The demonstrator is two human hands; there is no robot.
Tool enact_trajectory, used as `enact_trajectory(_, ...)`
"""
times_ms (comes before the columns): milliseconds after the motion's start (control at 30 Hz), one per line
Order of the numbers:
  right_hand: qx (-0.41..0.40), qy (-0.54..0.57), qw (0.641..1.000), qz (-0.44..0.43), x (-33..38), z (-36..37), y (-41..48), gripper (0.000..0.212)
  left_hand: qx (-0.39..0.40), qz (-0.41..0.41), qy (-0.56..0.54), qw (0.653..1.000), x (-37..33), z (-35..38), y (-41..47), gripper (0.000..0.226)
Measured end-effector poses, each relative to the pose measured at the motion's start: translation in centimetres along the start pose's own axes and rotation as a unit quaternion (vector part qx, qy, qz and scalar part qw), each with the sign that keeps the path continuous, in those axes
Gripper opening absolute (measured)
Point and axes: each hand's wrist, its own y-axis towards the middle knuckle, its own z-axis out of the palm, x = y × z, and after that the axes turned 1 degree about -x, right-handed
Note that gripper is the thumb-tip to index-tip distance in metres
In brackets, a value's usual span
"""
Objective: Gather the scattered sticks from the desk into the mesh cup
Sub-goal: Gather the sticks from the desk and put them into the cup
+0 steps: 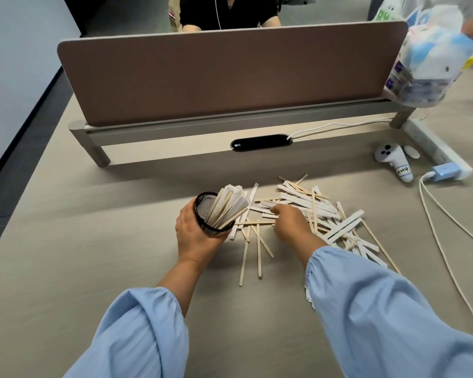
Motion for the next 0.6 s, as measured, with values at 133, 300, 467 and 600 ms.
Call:
enact_trajectory(133,0.035,-0.119,0.99,-0.066,-1.5,1.6,0.0,0.047,0.0,-0.007,0.005,1.0,0.5,0.4,0.0,0.088)
enact_trajectory(300,0.03,-0.172,0.979,-0.106,-0.9,2.8,0.0,0.04,-0.003,-0.019,0.012,1.0,0.7,0.4,0.2,0.09)
enact_trajectory(467,0.013,-0.188,0.972,-0.143,0.2,3.3,0.4,0.03,-0.014,-0.035,0.018,0.999,1.2,-0.1,0.2,0.09)
enact_trajectory(600,0.046,-0.201,0.97,-0.127,0.7,3.7,0.4,0.027,-0.016,-0.043,0.021,0.999,1.2,-0.4,-0.1,0.091)
